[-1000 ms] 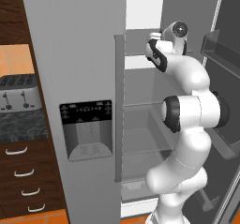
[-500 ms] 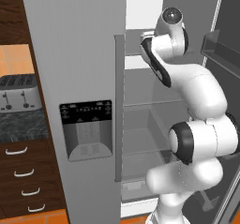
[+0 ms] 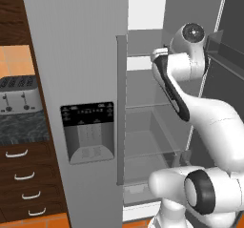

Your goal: Place one eggplant and one chicken drumstick in each tupperware on the nearby counter, to pack two identical lunches.

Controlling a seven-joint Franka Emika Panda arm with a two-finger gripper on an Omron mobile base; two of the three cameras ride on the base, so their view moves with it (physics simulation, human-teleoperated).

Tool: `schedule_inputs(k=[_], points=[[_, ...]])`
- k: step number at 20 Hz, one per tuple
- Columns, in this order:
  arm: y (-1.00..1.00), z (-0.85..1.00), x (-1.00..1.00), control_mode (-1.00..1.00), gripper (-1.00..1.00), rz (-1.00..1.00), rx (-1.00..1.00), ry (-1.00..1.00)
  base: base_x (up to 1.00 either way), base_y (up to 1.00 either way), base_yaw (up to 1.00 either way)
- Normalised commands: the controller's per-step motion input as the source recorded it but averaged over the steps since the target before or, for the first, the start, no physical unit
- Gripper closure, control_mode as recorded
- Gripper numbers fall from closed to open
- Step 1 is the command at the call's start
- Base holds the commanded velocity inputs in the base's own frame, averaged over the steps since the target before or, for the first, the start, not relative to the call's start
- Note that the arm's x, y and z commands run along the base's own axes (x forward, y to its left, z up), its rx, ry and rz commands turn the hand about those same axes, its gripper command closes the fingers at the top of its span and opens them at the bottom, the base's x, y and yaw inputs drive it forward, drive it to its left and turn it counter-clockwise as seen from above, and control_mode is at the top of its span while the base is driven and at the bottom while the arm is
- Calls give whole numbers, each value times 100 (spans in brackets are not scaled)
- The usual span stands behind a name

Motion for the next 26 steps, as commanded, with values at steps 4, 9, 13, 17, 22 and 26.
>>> schedule_inputs(k=[4,9,13,17,22,26], points=[[0,-66,-100,-100,100,7,0,-16,0,0,0],[21,-36,-100,-100,100,5,0,-1,0,0,0],[25,-34,-100,-100,100,8,-3,2,0,0,0],[13,-69,-100,-100,100,14,-3,0,0,0,0],[0,0,0,100,100,0,0,0,-99,41,22],[0,0,0,100,100,0,0,0,-47,100,8]])
